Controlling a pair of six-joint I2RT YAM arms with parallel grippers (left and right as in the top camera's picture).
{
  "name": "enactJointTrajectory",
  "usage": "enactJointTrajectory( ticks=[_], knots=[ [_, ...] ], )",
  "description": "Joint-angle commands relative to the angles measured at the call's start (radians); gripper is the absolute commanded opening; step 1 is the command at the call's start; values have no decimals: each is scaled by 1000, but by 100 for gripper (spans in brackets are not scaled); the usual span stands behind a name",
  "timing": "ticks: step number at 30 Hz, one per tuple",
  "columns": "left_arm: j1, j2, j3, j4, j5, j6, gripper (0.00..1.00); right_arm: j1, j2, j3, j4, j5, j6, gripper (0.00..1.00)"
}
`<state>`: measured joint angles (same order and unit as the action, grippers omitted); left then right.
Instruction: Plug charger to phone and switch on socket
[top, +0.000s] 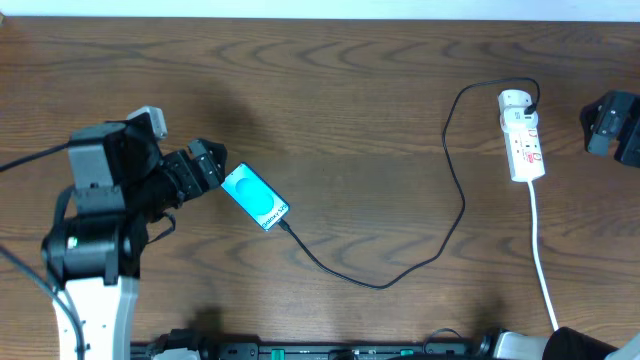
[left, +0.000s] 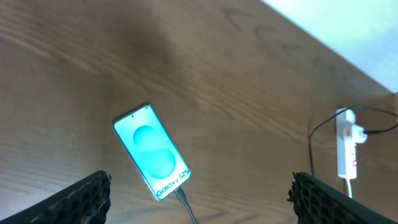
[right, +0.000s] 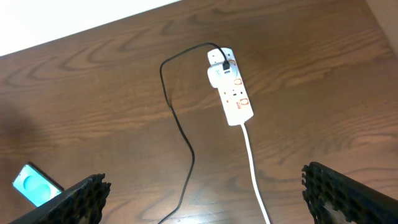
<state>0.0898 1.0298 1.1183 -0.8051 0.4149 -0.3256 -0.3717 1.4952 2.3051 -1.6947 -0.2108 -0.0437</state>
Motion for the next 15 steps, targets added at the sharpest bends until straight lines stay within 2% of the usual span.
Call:
enactJointTrajectory(
  ticks=[1, 15],
  knots=[
    [3, -62, -5, 2, -51, -8, 92, 0, 2, 4, 0, 18, 21, 99],
    [3, -84, -5, 2, -69, -8, 92, 0, 5, 4, -3, 18, 21, 99]
  ],
)
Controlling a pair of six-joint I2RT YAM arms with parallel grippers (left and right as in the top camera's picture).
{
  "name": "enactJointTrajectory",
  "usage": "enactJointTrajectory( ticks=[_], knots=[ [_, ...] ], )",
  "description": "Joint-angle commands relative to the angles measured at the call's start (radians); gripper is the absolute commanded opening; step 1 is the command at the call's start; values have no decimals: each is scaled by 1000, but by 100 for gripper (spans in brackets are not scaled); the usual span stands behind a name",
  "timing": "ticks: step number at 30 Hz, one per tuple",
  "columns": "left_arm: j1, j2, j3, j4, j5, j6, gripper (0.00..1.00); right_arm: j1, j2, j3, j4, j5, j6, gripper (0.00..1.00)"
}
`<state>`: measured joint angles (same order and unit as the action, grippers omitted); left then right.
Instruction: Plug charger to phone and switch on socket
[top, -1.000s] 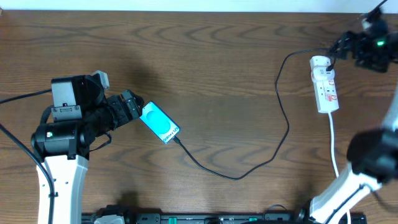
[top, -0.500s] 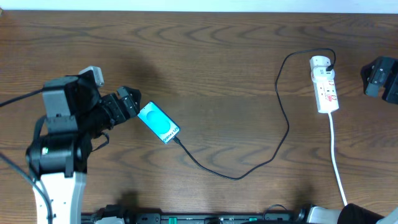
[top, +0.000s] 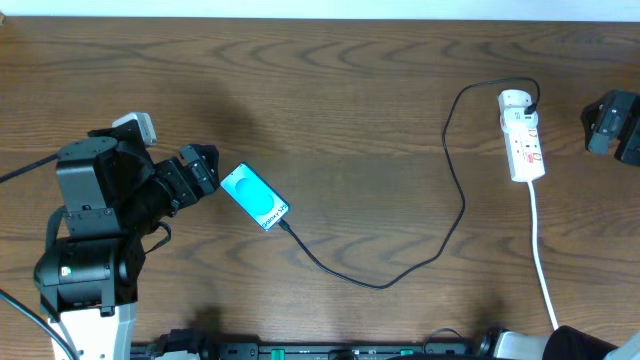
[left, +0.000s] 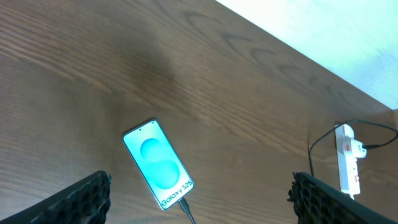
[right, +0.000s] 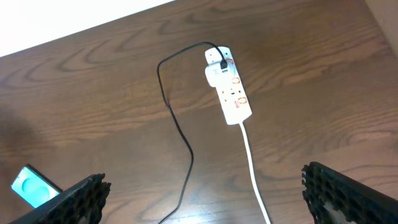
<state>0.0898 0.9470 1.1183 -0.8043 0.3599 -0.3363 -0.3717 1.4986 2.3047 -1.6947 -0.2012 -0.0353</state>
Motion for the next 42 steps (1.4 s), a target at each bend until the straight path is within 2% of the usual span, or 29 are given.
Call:
enactJointTrajectory(
  ticks=[1, 18, 25, 28, 31, 32, 37, 41, 42],
  knots=[
    [3, -1, -5, 1, -13, 2, 92, 0, 1, 5, -3, 8, 12, 99],
    [3, -1, -5, -6, -26, 19, 92, 0, 1, 5, -3, 8, 12, 99],
    [0, -21, -8, -170, -70, 18, 92, 0, 1, 5, -3, 9, 12, 99],
    [-4, -92, -21, -265, -151, 18, 93, 0, 1, 5, -3, 8, 12, 99],
    [-33, -204, -86, -271, -208, 18, 92, 0, 1, 5, -3, 9, 12, 99],
    [-50, -311, -164, -233, -216, 18, 92, 0, 1, 5, -3, 9, 12, 99],
    [-63, -515, -346, -77, -215, 18, 93, 0, 1, 5, -3, 8, 12, 99],
    [-64, -685, -528, 157, -215, 18, 92, 0, 1, 5, -3, 8, 12, 99],
    [-64, -731, -588, 261, -215, 18, 93, 0, 1, 5, -3, 8, 12, 99]
  ],
)
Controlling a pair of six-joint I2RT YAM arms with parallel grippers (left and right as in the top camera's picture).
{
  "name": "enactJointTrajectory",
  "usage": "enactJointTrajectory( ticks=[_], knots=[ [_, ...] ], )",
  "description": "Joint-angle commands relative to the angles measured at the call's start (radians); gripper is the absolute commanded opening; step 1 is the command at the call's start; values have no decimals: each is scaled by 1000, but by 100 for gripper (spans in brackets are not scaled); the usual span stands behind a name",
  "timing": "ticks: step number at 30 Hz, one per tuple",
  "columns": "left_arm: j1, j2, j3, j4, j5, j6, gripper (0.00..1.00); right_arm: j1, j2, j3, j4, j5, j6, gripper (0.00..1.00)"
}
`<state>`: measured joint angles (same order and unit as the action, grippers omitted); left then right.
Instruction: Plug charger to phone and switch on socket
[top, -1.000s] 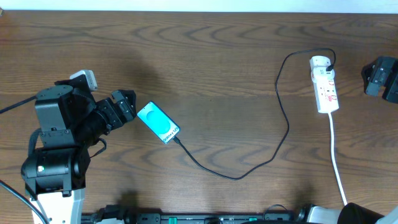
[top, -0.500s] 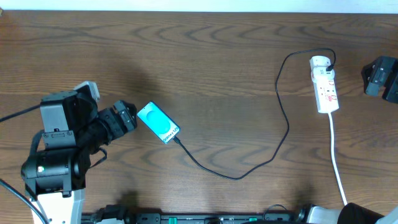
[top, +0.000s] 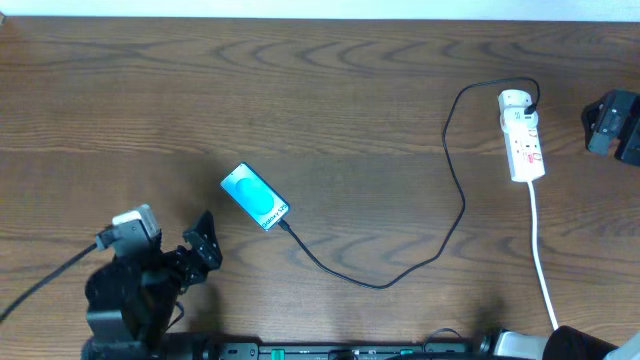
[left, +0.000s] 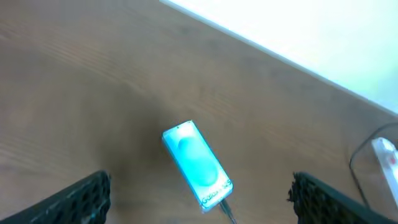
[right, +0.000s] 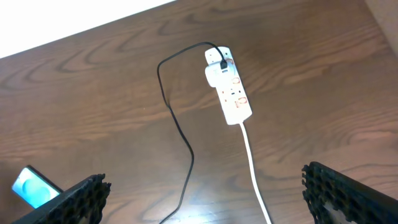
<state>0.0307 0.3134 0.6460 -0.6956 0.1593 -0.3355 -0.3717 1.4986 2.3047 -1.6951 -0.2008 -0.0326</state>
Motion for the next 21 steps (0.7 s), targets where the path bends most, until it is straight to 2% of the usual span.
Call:
enactJointTrajectory(
  ticks=[1, 5, 8, 11, 17, 21],
  knots=[
    [-4, -111, -137, 191, -14, 17, 92, 0, 1, 5, -3, 8, 10, 99],
    [-4, -201, -296, 482, -18, 29, 92, 0, 1, 5, -2, 8, 10, 99],
    [-4, -255, -395, 620, -42, 28, 92, 0, 1, 5, -3, 8, 10, 99],
    [-4, -312, -494, 686, -69, 29, 92, 0, 1, 5, -2, 8, 10, 99],
    [-2, -312, -575, 665, -82, 29, 92, 0, 1, 5, -3, 8, 10, 99],
    [-2, -312, -606, 560, -114, 29, 92, 0, 1, 5, -2, 8, 10, 99]
  ],
)
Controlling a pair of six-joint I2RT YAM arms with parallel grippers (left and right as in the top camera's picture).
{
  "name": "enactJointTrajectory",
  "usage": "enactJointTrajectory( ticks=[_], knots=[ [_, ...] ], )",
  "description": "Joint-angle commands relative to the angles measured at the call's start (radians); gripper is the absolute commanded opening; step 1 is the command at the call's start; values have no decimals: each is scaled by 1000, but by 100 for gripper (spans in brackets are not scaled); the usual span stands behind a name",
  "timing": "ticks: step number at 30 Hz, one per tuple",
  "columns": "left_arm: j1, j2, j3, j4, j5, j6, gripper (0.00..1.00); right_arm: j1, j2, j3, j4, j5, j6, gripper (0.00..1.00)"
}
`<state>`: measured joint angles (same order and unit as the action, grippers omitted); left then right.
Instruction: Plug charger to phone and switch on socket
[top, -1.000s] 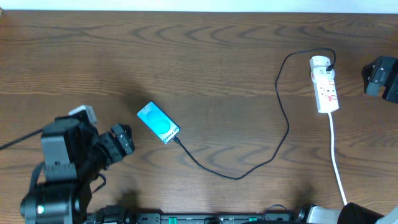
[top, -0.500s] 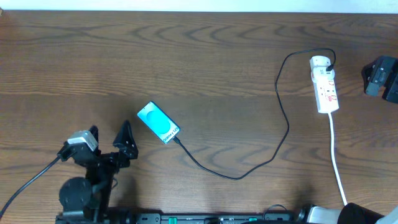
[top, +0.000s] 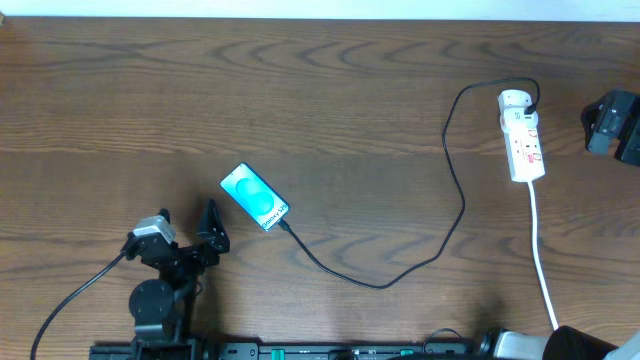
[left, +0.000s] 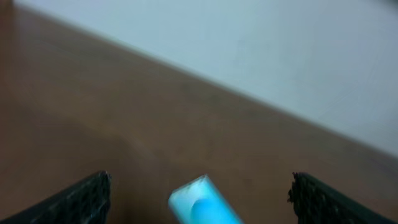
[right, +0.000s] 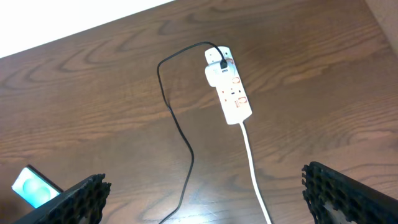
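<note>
A phone with a lit cyan screen lies slanted left of the table's middle. A black cable meets its lower end and loops right to the white power strip, where it is plugged in at the far end. My left gripper sits low near the front edge, open and empty, short of the phone. Its blurred wrist view has the phone at the bottom edge between the fingers. My right gripper is open and empty, high above the strip and the cable.
The strip's white mains cord runs down to the table's front edge at the right. The brown wooden table ends at a pale wall along the back. The right arm sits at the right edge beside the strip.
My left arm has folded lower and shifted a little right at the front edge. Its camera now looks almost level along the table, blurred. Phone, cable, strip and right arm are unchanged.
My left gripper stood open right at the phone's upper-left end. It was then slightly farther left, later well back at the front left, and now sits low by the front edge. The phone kept its place with the cable attached. The right arm stayed put.
</note>
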<state>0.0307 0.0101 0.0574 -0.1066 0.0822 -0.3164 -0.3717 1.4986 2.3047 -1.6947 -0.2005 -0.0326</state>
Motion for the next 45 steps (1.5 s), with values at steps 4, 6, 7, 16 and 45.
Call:
enactJointTrajectory(
  ticks=[4, 6, 7, 16, 45],
  knots=[
    [-2, -9, -19, -41, -49, 73, 92, 0, 1, 5, -3, 8, 10, 99],
    [-2, -9, -19, -42, -49, 92, 92, 0, 1, 5, -3, 8, 10, 99],
    [-2, -9, -19, -42, -49, 92, 93, 0, 1, 5, -3, 8, 10, 99],
    [-2, -7, -19, -39, -46, 91, 92, 0, 1, 5, -3, 8, 10, 99],
    [-2, -6, -19, -39, -46, 91, 93, 0, 1, 5, -3, 8, 10, 99]
  ],
)
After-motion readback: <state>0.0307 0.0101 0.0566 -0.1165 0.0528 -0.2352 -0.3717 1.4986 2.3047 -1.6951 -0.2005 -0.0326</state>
